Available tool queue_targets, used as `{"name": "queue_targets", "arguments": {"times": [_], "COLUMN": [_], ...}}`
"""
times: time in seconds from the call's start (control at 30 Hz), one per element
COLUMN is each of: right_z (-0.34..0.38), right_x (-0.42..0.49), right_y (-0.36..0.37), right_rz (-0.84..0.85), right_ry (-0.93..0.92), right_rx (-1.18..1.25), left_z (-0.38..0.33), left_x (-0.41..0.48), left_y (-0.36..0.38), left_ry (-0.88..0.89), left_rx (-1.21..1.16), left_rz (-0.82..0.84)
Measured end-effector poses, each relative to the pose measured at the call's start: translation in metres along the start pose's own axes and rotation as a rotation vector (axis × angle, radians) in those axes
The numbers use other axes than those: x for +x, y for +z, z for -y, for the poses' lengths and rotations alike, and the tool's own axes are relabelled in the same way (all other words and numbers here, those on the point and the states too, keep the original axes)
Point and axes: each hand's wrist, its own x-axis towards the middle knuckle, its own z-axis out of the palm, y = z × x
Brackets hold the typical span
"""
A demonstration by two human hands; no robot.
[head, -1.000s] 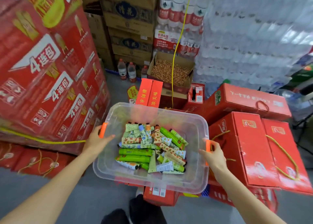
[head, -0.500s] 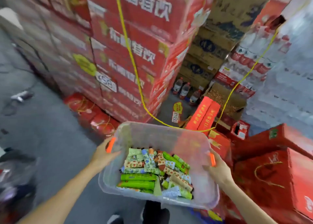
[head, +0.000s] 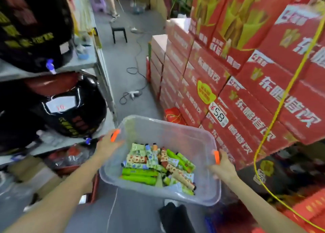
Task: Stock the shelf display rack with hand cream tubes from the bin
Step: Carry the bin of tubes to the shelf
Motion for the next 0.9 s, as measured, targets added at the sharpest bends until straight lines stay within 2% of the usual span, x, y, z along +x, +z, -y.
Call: {"name": "queue_targets", "arguments": {"times": [0.17, 0.4, 0.67, 0.9], "right_z": [0.084, 0.197, 0.366, 0.507], "right_x": [0.094, 0.27, 0.427, 0.572], "right_y": [0.021, 0.024, -0.007, -0.006], "right_rz": [0.024, 0.137, 0.09, 0.063], "right_ry": [-0.051, -0.169, -0.286, -0.264], "right_rx": [0.087, -0.006, -0.078, -0.061], "left_z": [0.006, -0.043, -0.117, -0.171], "left_x": [0.067, 0.212, 0.368, 0.57], "left_y": [-0.026, -0.016, -0.037, -0.057], "left_ry": [-0.127, -0.266, -0.289, -0.24], "left_rx": [-0.094, -0.143, -0.17, -0.323], "left_rz": [-0.124, -0.259, -0.26, -0.302]}}
